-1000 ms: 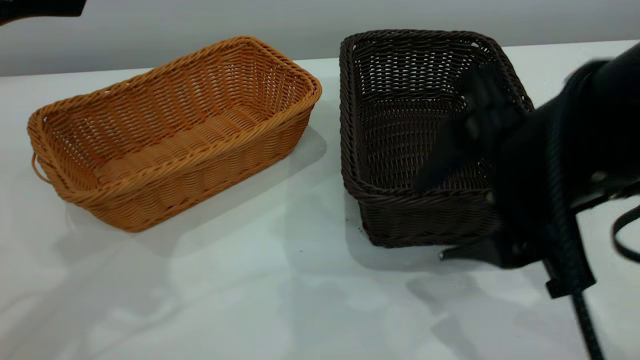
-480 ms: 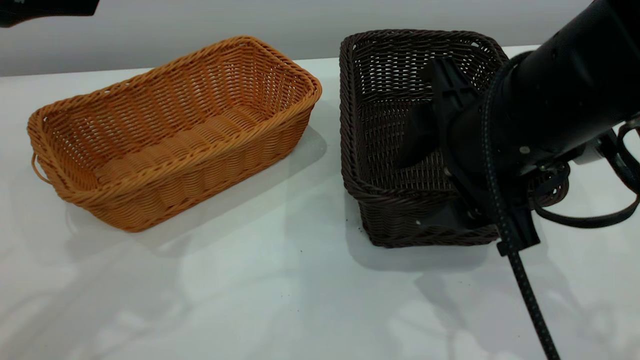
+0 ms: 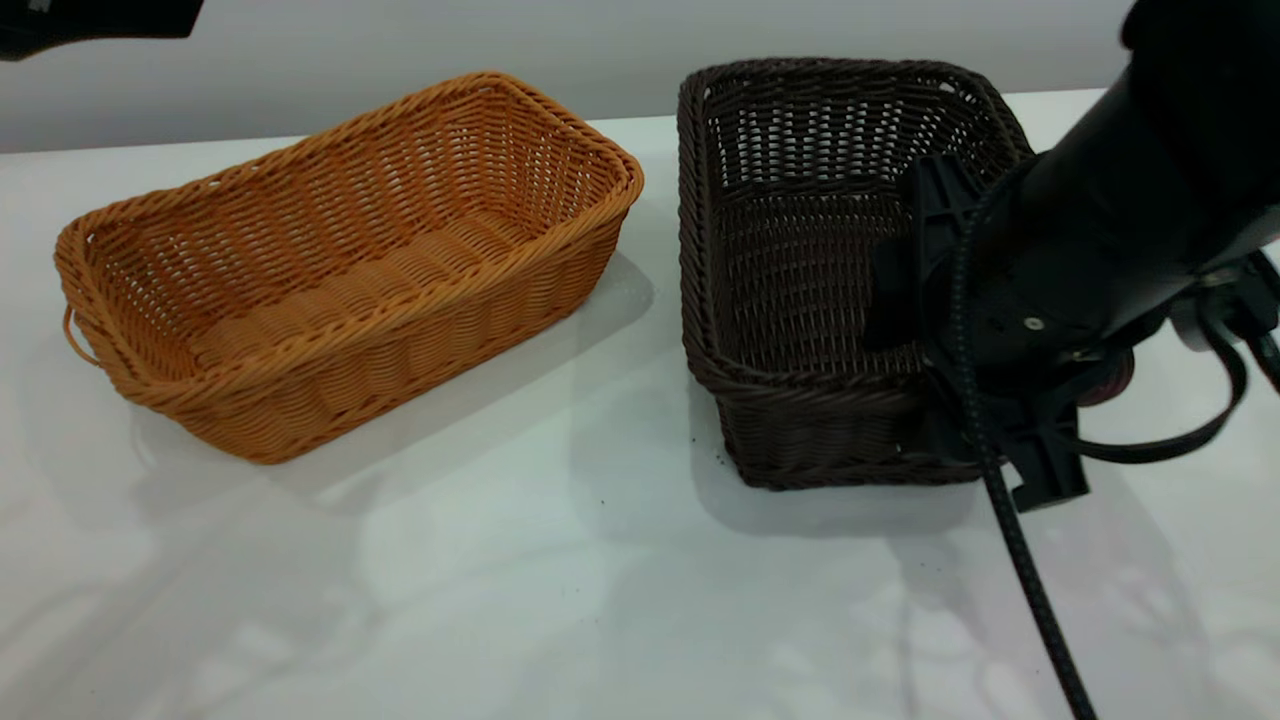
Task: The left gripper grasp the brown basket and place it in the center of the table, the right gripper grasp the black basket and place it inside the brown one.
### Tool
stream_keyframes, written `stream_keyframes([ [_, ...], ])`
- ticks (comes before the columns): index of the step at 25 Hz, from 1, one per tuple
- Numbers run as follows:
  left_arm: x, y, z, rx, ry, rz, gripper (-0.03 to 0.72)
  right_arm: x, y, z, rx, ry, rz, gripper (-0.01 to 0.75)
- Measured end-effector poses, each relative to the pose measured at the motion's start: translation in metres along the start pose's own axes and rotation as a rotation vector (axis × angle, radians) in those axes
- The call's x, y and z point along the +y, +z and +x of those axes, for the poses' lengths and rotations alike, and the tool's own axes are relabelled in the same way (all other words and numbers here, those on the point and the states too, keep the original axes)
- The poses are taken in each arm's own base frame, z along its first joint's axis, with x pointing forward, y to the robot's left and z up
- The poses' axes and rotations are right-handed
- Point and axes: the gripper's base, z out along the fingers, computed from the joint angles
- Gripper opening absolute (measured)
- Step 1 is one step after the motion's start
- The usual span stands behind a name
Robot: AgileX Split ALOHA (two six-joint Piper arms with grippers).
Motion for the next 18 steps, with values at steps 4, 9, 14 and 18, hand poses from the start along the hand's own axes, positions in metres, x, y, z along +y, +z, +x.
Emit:
stream_keyframes([
  [4,0.000,0.000,0.000,0.002,0.000,0.004,0.543,-0.003,0.011,0.000,-0.007,0.053,0.027,0.467],
  [9,-0.001,0.000,0.000,0.003,-0.002,0.010,0.543,-0.007,0.016,-0.002,-0.034,0.129,0.041,0.421],
  [14,-0.001,0.000,0.001,0.004,-0.002,0.014,0.543,-0.006,0.016,-0.003,-0.040,0.119,0.040,0.216],
  [18,-0.003,0.000,0.001,0.007,-0.002,0.027,0.531,-0.006,0.016,-0.002,-0.029,0.108,0.041,0.120],
])
